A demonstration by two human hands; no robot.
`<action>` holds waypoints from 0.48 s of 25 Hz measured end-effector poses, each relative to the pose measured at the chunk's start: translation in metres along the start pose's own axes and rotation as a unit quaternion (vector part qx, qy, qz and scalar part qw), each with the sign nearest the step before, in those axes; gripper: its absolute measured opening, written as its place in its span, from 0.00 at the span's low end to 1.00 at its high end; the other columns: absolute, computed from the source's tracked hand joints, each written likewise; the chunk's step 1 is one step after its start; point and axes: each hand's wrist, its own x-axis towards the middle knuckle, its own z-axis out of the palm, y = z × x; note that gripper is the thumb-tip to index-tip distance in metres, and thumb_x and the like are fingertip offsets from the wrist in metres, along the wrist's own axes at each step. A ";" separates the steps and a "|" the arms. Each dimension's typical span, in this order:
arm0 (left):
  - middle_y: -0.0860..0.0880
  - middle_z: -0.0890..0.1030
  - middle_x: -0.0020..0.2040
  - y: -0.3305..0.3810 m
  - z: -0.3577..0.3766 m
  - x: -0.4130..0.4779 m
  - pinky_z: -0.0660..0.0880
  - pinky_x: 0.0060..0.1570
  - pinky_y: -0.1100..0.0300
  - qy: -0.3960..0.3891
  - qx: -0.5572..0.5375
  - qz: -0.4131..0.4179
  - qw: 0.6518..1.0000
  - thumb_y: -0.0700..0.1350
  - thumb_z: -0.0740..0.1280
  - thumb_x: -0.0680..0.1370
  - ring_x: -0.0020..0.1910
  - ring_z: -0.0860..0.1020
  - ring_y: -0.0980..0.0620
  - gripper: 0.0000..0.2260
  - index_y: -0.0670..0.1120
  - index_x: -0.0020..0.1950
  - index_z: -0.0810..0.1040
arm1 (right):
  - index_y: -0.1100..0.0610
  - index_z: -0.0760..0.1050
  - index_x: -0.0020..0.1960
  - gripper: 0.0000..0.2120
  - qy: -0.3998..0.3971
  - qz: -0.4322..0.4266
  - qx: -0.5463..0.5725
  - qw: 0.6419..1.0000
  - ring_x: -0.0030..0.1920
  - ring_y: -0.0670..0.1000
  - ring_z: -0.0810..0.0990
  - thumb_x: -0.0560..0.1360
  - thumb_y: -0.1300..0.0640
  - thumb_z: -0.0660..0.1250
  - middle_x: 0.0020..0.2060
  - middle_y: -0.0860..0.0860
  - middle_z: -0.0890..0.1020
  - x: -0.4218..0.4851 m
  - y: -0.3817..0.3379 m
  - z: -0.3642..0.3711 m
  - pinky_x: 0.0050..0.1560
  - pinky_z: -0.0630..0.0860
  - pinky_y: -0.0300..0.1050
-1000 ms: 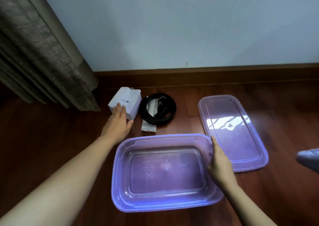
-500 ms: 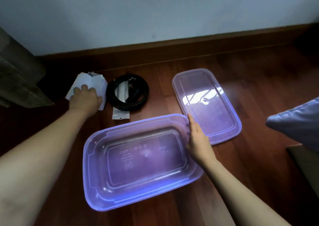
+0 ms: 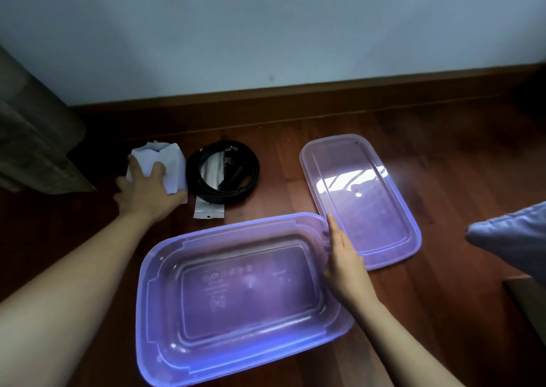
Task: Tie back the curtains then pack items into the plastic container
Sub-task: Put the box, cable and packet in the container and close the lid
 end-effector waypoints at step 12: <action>0.35 0.68 0.69 0.016 -0.011 -0.149 0.67 0.58 0.52 0.235 -0.217 0.313 0.894 0.57 0.68 0.66 0.56 0.72 0.35 0.26 0.46 0.59 0.71 | 0.52 0.49 0.77 0.40 0.006 -0.004 0.033 0.999 0.61 0.61 0.74 0.69 0.70 0.58 0.69 0.55 0.68 0.000 0.000 0.002 0.59 0.71 0.53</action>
